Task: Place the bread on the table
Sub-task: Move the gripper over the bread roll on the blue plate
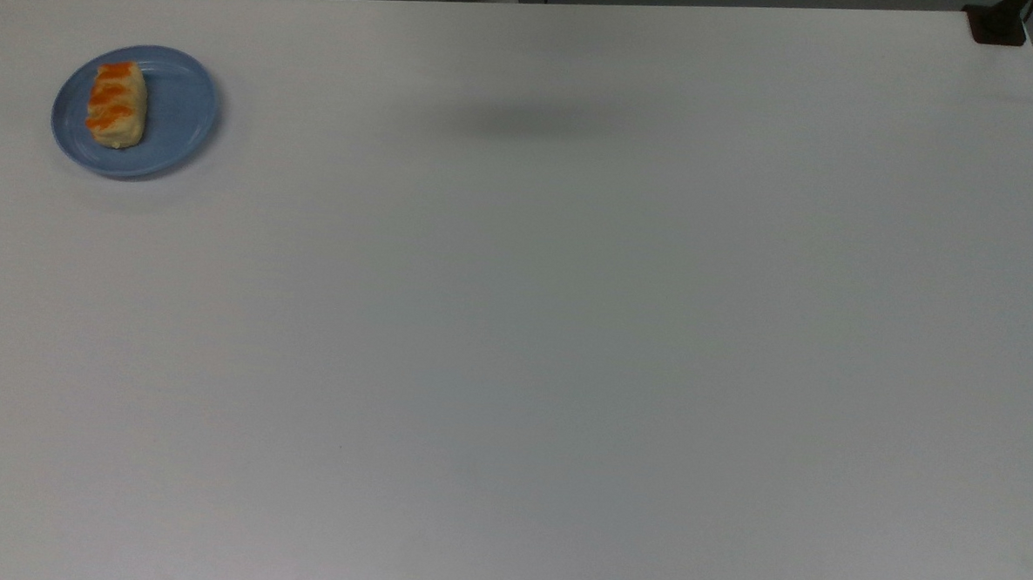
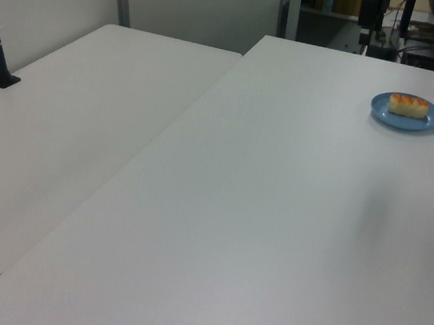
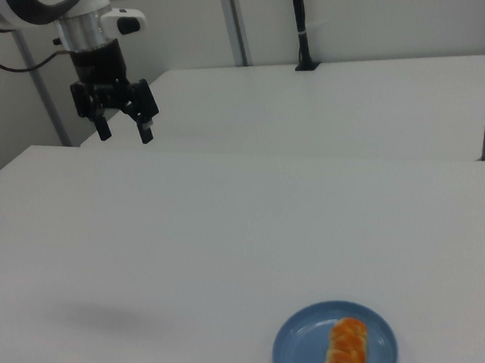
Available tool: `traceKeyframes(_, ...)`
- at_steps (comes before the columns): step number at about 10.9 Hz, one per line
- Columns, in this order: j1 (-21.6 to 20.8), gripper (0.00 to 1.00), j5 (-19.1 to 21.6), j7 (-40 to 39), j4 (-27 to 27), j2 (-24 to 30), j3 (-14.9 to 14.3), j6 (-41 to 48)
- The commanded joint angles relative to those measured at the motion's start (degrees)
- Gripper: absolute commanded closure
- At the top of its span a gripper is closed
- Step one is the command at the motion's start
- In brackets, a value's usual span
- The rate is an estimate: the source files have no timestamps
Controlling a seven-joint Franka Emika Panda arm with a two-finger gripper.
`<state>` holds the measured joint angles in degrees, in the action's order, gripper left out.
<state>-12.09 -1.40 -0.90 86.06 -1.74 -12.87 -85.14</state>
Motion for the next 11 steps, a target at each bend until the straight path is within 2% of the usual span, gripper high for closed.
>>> traceKeyframes(1, -0.7, 0.0, -0.1, -3.2, 1.8, 0.1, -6.9, 0.2)
traceKeyframes(3, -1.7, 0.0, -0.4, -14.1, 7.0, 0.1, -15.2, -3.0)
traceKeyframes(5, -2.2, 0.0, -2.3, -19.2, 14.3, -0.4, -21.4, -11.6)
traceKeyframes(7, -1.9, 0.0, -6.0, -21.5, 23.0, -1.9, -25.9, -25.3)
traceKeyframes(8, -1.8, 0.0, -6.2, -23.3, 25.4, -3.1, -28.3, -31.1)
traceKeyframes(11, -1.7, 0.0, -5.9, -37.5, 26.3, -7.2, -34.2, -35.4)
